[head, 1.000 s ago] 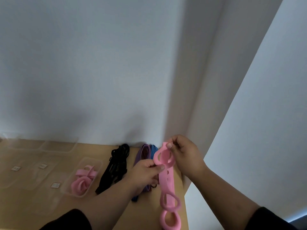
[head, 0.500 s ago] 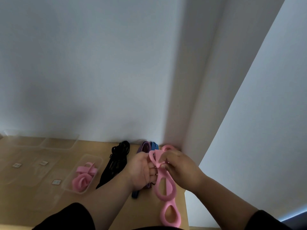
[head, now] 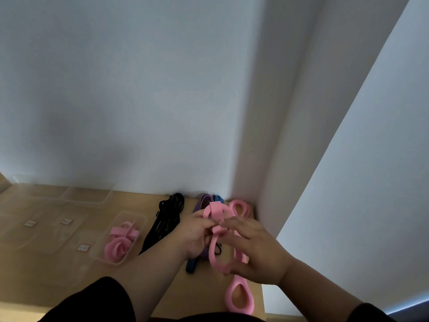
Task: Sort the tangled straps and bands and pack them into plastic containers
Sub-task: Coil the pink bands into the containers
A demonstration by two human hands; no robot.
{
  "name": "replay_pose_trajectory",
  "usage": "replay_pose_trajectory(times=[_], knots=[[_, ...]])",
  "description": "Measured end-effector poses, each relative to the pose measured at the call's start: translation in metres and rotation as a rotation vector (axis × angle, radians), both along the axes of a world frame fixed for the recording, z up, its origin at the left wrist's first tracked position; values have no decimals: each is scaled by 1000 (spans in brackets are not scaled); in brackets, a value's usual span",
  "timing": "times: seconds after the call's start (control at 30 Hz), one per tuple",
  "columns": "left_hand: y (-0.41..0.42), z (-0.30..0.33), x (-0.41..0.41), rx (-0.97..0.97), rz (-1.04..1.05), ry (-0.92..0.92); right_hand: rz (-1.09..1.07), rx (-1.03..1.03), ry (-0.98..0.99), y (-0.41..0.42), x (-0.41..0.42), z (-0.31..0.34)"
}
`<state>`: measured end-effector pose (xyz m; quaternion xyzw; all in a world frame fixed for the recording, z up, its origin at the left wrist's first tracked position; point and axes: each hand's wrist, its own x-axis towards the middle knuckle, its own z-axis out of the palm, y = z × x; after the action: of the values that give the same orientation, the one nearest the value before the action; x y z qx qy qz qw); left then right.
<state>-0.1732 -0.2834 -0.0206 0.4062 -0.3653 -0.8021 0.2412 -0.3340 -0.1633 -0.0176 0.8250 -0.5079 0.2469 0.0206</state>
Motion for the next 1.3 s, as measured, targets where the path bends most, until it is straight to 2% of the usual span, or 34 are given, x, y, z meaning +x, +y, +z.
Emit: replay_pose_trajectory(times=[0.13, 0.2, 0.27, 0.33, 0.4, 0.57, 0.7, 0.87, 0.93, 1.07, 1.17, 1.3], knots=[[-6, -2, 3, 45, 39, -47, -7, 51, 117, 5, 1, -8], [-5, -2, 4, 48, 30, -51, 10, -11, 98, 3, 2, -9], [-1, -3, 4, 40, 13, -30, 20, -103, 22, 1, 3, -8], [4, -3, 6, 19, 0, -8, 24, -93, -78, -1, 4, -5], [8, -4, 8, -16, -30, -8, -27, 12, -229, -2, 5, -2], [20, -4, 8, -50, -122, -19, -354, 193, -571, -7, 7, 3], [25, -3, 13, -85, -167, 23, -395, 276, -681, -9, 13, 6], [25, -3, 23, -55, -171, 98, -493, 449, -1052, -11, 25, 17], [23, -2, 27, -19, -179, 100, -541, 467, -1122, -13, 26, 20], [19, 0, 33, 124, -155, 182, -525, 554, -1107, -16, 26, 21], [20, 4, 35, 246, -188, 252, -519, 559, -1229, -16, 28, 23], [21, 2, 34, 152, -180, 227, -493, 587, -1360, -14, 32, 24]])
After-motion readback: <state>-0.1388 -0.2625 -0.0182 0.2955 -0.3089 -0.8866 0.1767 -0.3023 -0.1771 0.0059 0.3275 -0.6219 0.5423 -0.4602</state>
